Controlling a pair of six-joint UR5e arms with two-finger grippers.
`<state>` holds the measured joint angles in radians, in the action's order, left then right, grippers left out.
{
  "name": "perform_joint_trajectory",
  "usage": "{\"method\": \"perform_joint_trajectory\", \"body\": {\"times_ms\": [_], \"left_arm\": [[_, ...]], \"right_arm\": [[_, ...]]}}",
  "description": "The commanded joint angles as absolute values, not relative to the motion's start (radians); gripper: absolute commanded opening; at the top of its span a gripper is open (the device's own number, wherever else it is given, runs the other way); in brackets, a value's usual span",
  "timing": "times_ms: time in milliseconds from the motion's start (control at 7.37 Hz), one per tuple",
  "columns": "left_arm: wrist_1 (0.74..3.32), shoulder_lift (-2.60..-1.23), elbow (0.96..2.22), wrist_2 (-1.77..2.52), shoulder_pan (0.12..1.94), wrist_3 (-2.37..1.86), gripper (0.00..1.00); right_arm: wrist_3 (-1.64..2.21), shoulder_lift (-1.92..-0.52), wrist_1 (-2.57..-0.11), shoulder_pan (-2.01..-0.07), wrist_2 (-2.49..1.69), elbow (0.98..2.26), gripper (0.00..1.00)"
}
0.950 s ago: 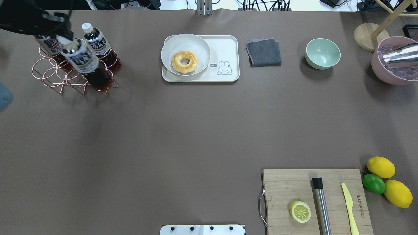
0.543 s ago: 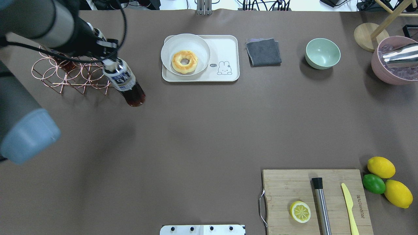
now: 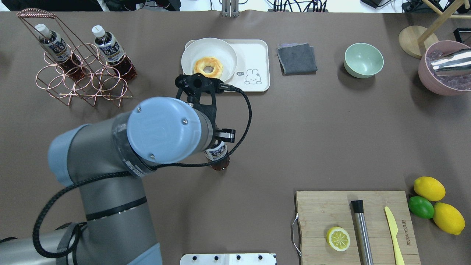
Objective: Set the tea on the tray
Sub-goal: 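Carry the bottle toward the table center and set it upright, opening the left gripper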
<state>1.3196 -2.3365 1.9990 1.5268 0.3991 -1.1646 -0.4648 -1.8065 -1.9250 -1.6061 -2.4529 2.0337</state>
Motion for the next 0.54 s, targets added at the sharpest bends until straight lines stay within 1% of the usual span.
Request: {"method": "perform_joint_trajectory", "body": {"times_ms": [0, 136, 271, 407], "left_arm": [[1.321, -2.355, 1.974, 1.473, 0.335, -1.196, 0.0], [1.322, -2.359, 1.968, 1.465, 0.331, -1.197, 0.0], [1.322, -2.365, 1.964, 1.463, 0.331, -1.195, 0.5], [1.322, -2.368, 1.96, 1.465, 0.331, -1.193, 0.87]], "right_arm": [[-0.463, -1.807, -1.925, -1.606, -2.454, 2.034, 1.0], [-0.463, -1.806, -1.925, -1.605, -2.454, 2.034, 1.0], [-0.463, -1.804, -1.924, -1.605, -2.454, 2.036, 1.0], [-0.457, -1.79, -1.924, -1.605, -2.453, 2.04, 1.0]]}}
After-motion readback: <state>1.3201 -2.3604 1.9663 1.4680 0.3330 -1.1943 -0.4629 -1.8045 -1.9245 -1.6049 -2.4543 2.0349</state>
